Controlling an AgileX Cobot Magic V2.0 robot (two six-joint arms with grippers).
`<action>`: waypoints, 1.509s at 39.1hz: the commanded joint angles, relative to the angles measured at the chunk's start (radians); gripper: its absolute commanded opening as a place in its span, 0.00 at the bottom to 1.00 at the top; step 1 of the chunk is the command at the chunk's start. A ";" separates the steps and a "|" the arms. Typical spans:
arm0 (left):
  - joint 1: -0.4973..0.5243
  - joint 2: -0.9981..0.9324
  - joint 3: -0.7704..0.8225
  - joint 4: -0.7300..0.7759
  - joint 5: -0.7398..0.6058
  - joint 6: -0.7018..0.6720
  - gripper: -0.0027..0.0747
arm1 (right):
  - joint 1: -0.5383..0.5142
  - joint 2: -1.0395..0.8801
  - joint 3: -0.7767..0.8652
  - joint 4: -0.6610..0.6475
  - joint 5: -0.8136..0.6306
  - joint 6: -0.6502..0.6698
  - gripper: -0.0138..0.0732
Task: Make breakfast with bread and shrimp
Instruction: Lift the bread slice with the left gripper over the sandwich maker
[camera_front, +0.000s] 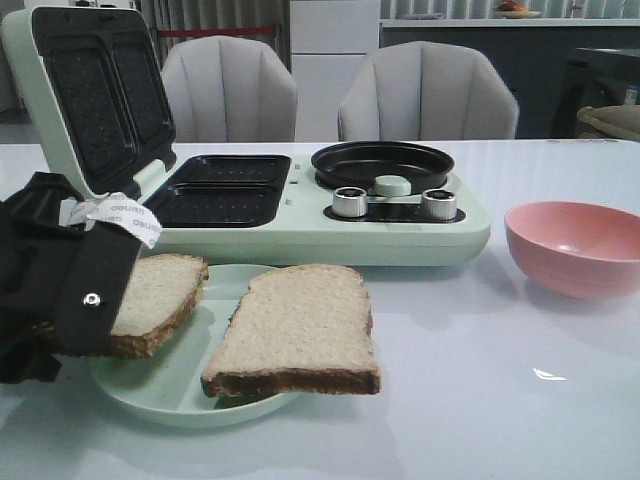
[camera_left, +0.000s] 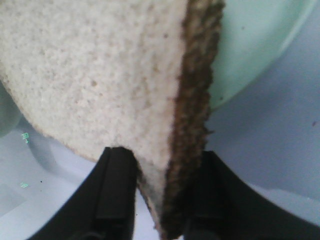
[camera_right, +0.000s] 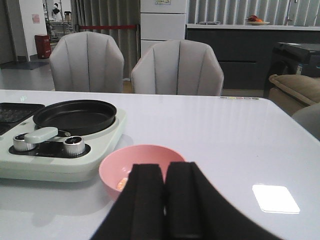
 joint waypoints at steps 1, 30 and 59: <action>0.000 -0.039 -0.021 0.020 0.024 -0.014 0.18 | -0.005 -0.021 -0.016 -0.015 -0.088 -0.008 0.33; -0.040 -0.309 -0.131 0.057 0.043 -0.014 0.19 | -0.005 -0.021 -0.016 -0.015 -0.088 -0.008 0.33; 0.159 0.031 -0.627 0.119 -0.048 -0.079 0.19 | -0.005 -0.021 -0.016 -0.015 -0.088 -0.008 0.33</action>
